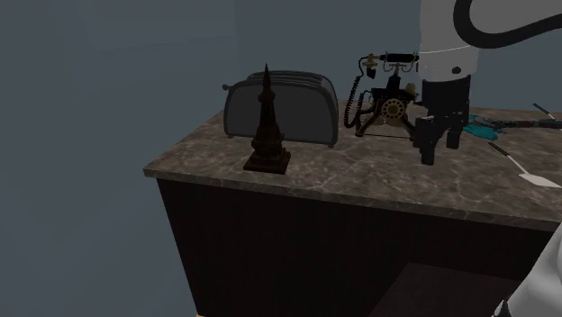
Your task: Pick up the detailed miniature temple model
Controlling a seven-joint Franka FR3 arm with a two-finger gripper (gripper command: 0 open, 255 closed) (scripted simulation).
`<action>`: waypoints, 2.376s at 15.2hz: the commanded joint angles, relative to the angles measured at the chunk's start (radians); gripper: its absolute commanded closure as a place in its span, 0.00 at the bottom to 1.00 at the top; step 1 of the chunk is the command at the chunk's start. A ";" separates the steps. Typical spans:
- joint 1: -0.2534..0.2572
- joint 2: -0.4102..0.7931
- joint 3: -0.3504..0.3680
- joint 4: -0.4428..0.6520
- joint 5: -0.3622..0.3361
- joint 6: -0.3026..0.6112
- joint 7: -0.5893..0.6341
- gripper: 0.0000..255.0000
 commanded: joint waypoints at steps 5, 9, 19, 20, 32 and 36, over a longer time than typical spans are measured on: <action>-0.002 0.094 0.073 0.062 0.029 0.091 0.124 0.00; -0.013 0.199 0.143 0.144 0.034 0.170 0.248 0.00; -0.061 0.491 0.303 0.433 -0.071 0.283 0.571 0.00; -0.065 0.524 0.317 0.470 -0.090 0.285 0.604 0.00; -0.003 0.977 0.426 1.058 -0.438 0.156 0.968 0.00; 0.071 1.123 0.415 1.285 -0.547 0.072 1.016 0.00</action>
